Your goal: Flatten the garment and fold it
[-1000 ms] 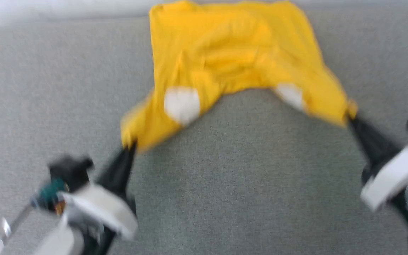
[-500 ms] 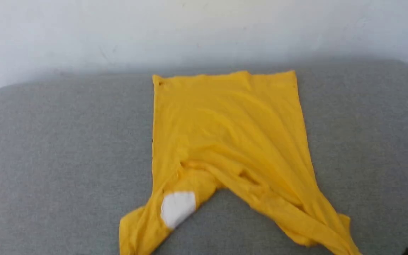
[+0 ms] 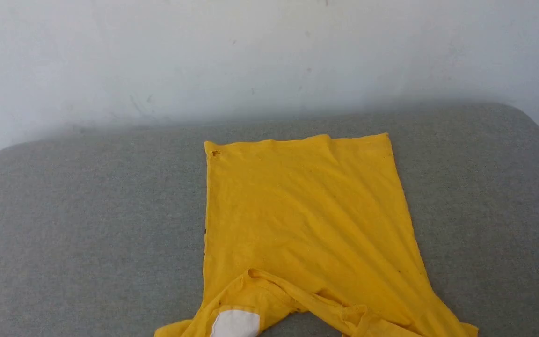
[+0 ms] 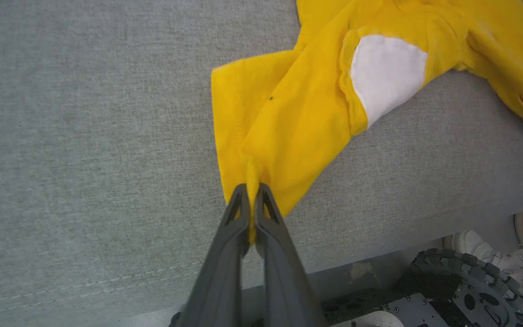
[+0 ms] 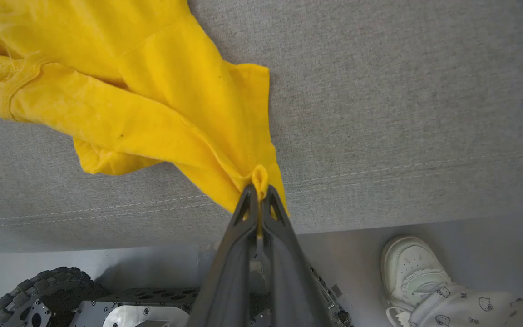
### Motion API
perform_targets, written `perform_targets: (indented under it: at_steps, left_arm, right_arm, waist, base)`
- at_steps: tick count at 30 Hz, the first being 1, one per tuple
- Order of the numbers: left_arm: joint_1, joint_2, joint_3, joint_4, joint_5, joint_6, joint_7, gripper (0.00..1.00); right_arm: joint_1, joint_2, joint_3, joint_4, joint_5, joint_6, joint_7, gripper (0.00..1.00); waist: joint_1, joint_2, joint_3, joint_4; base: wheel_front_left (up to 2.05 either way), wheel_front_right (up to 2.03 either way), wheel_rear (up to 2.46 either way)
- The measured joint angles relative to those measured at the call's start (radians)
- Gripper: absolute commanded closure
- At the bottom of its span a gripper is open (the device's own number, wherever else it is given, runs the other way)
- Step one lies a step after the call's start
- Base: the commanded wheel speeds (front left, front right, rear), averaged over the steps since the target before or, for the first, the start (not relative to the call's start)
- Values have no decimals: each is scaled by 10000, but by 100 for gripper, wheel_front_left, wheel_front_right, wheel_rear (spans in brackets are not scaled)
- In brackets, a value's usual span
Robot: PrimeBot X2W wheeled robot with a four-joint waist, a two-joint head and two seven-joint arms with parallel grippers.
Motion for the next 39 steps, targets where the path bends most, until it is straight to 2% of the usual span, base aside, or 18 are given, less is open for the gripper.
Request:
perform_targets:
  at_steps: [2, 3, 7, 10, 15, 18, 23, 28, 33, 39]
  left_arm:
    - [-10, 10, 6, -71, 17, 13, -38, 100]
    - [-14, 10, 10, -113, 27, 13, -40, 100]
    - [-68, 15, -4, -307, 136, 65, -40, 100]
    - [-231, 94, 42, -579, 268, 161, -42, 100]
    - [-634, 230, 150, -1281, 564, 385, -25, 100]
    - [-1029, 209, 109, -1620, 796, 470, 31, 100]
    - [-1840, 25, -92, -1937, 1137, 504, 163, 100]
    - [-2644, -217, -280, -2209, 1503, 491, 238, 100]
    - [-3380, -527, -560, -2416, 1856, 399, 284, 100]
    - [-3893, -828, -798, -2462, 2033, 316, 326, 100]
  right_arm:
    - [-27, 115, -6, 0, -31, 0, -12, 48]
    - [-58, 169, -8, 2, -48, 0, -10, 0]
    - [-364, 186, 25, -236, -161, 0, -54, 0]
    - [-1276, 201, -146, -1112, 48, -2, -92, 0]
    - [-4262, -146, -316, -3116, 276, -2, 416, 0]
    - [-6433, -326, -435, -3333, 259, 0, 961, 0]
    - [-9721, -826, -186, -1985, -418, 0, 1747, 0]
    - [-11915, -648, -242, 311, -1317, 0, 2464, 0]
    - [-13060, -654, -568, 2119, -2422, 0, 2734, 0]
    - [-13329, -675, -1133, 3521, -3365, 0, 2811, 0]
  waist:
    - [-1, 0, -44, 30]
    - [0, 0, -61, 48]
    - [-1, 0, -73, 170]
    - [0, 0, 60, 241]
    - [1, 0, 543, 368]
    - [2, 0, 971, 468]
    - [4, 0, 1818, 686]
    - [5, 0, 2749, 968]
    - [4, 0, 3684, 1329]
    - [3, -1, 4643, 1906]
  base:
    - [0, 0, 0]
    - [0, 0, 0]
    - [0, 0, 0]
    - [0, 0, 0]
    - [0, 0, 0]
    - [0, 0, 0]
    - [0, 0, 0]
    - [0, 0, 0]
    - [0, 0, 0]
    - [0, 0, 0]
